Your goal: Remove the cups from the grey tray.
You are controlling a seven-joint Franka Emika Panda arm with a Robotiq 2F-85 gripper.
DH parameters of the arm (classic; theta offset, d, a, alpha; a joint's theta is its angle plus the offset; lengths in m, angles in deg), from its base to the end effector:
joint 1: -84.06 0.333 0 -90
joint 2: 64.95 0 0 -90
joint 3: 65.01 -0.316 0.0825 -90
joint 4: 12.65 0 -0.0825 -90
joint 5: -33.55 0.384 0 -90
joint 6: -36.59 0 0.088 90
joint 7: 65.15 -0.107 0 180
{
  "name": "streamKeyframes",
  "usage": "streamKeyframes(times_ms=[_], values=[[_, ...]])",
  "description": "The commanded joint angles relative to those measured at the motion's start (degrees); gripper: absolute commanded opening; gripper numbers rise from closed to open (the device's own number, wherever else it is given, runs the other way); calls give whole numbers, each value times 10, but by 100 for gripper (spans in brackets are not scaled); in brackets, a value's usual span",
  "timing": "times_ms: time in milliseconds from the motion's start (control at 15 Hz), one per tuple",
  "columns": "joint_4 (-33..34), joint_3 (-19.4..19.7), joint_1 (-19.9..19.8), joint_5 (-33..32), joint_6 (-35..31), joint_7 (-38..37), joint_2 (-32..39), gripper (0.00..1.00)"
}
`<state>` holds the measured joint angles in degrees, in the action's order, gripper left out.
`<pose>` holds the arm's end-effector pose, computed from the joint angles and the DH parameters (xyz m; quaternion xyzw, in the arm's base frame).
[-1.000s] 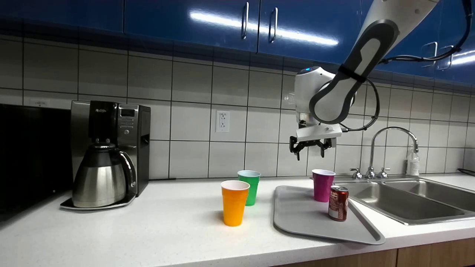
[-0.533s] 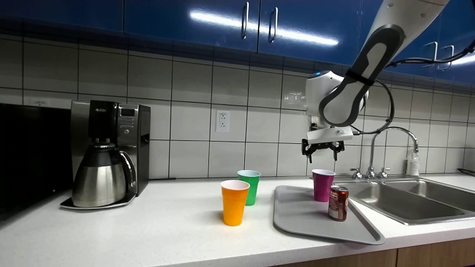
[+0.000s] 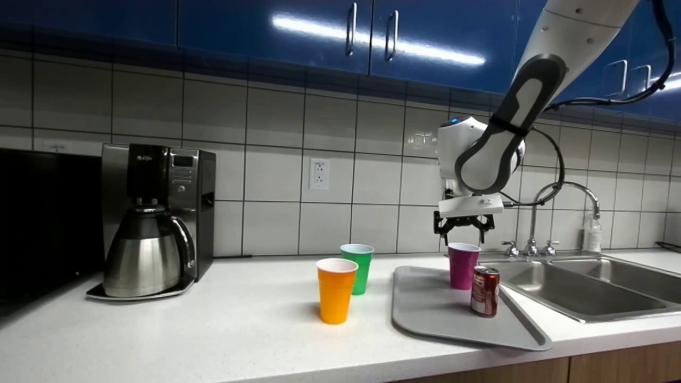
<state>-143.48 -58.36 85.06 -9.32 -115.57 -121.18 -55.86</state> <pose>0.5440 -0.0346 0.3008 0.9489 -0.2118 0.1784 0.1511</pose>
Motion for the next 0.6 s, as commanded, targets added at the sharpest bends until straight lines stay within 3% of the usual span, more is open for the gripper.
streamKeyframes(times_ms=[0,533], values=[[44,0,3,23,-1,-6,32,100],[101,11,21,40,2,-9,85,100]])
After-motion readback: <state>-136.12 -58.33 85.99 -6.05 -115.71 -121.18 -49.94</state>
